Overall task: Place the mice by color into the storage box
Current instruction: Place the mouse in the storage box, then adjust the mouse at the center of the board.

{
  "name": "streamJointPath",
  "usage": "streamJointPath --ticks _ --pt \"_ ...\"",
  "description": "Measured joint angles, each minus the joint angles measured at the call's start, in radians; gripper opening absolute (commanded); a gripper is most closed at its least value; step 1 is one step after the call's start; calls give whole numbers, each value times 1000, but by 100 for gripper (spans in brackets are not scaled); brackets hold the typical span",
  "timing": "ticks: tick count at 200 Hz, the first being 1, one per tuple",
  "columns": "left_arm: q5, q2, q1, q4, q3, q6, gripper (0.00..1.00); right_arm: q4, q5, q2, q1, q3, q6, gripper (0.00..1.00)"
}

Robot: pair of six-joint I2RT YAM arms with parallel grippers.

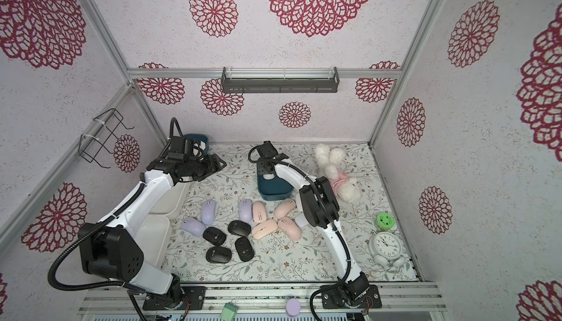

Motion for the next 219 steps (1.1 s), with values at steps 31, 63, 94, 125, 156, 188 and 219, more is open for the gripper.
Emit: streamJointPath --ticks 31,63,94,125,156,188,219 --pt "11 -61 -2 58 -37 -6 75 29 32 -246 4 -197 -19 70" --pt "-26 -112 -31 152 -38 -31 75 97 63 -569 -9 -508 -18 66" --pt "-47 -116 -63 236 -46 -29 72 153 113 -793 -29 -826 -3 63" --pt "-37 -134 -62 314 -123 -68 68 136 68 -868 -73 -1053 38 63" --pt "2 -138 -60 361 -169 -97 67 110 -6 -873 -111 -1171 45 67" --pt "57 -135 -54 394 -177 -127 66 108 -54 -866 -115 -1197 46 72" --pt "122 -92 -51 394 -135 -155 65 103 -53 -864 -115 -1197 98 83"
